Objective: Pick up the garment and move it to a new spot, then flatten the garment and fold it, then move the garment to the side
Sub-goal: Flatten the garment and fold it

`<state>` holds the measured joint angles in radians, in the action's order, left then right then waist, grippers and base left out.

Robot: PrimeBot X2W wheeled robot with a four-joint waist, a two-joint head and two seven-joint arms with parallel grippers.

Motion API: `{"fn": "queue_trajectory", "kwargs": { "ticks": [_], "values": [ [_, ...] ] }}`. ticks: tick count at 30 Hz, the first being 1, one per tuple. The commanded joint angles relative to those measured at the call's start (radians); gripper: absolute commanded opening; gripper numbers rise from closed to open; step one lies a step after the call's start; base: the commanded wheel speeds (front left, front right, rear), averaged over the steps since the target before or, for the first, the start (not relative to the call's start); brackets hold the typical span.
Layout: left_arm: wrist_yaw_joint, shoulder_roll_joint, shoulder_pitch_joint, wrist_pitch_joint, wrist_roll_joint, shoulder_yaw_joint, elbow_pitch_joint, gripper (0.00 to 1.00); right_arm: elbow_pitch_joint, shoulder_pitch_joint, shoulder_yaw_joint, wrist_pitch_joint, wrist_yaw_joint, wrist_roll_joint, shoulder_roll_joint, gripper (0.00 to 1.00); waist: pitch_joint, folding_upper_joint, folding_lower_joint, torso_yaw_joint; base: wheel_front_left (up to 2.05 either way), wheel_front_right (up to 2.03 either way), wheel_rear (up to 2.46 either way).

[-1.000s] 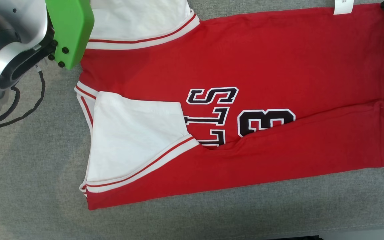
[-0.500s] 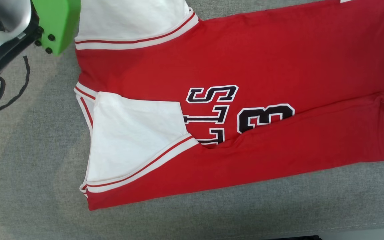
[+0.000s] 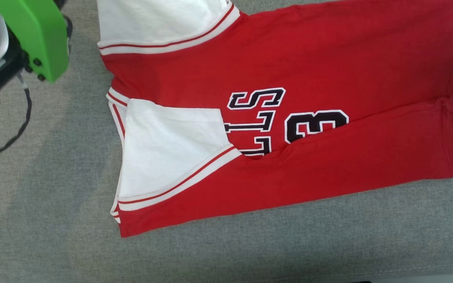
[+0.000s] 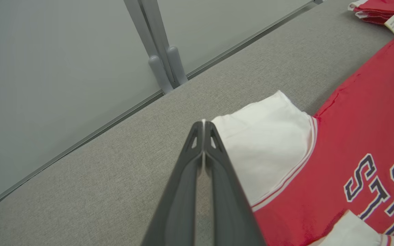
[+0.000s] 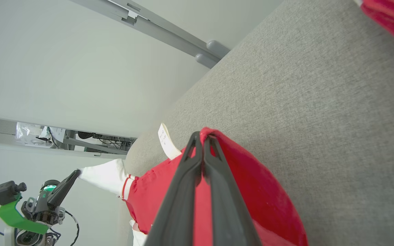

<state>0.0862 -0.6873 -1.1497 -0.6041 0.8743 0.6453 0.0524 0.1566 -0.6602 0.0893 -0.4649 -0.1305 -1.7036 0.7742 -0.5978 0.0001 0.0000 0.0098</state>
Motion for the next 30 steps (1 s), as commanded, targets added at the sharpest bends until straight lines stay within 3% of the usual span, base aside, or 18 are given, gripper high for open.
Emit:
{"fn": "queue_trajectory", "kwargs": {
  "ticks": [1,11,23,30],
  "values": [
    [-0.01,-0.016,0.032,0.011,0.02,-0.014,0.021,0.0,-0.004,0.022,-0.01,-0.002,0.0,0.0,-0.001,0.0,0.014,-0.0001,0.0,0.008,0.0,0.0,0.0],
    [-0.088,-0.105,0.266,0.046,0.124,-0.061,0.225,0.0,-0.032,0.149,-0.077,-0.006,0.0,0.012,0.006,0.0,0.057,-0.0001,0.0,0.026,0.0,0.0,0.0],
    [-0.169,-0.208,0.561,0.136,0.217,-0.111,0.376,0.0,-0.069,0.313,-0.142,-0.023,0.0,0.026,0.008,0.0,0.082,-0.0001,0.0,0.05,0.0,0.0,0.0],
    [-0.2,-0.216,0.693,0.188,0.191,-0.073,0.399,0.0,-0.126,0.416,-0.147,-0.024,0.0,0.063,0.006,0.0,0.099,-0.0001,0.0,0.052,0.0,0.0,0.0]
  ]
}}
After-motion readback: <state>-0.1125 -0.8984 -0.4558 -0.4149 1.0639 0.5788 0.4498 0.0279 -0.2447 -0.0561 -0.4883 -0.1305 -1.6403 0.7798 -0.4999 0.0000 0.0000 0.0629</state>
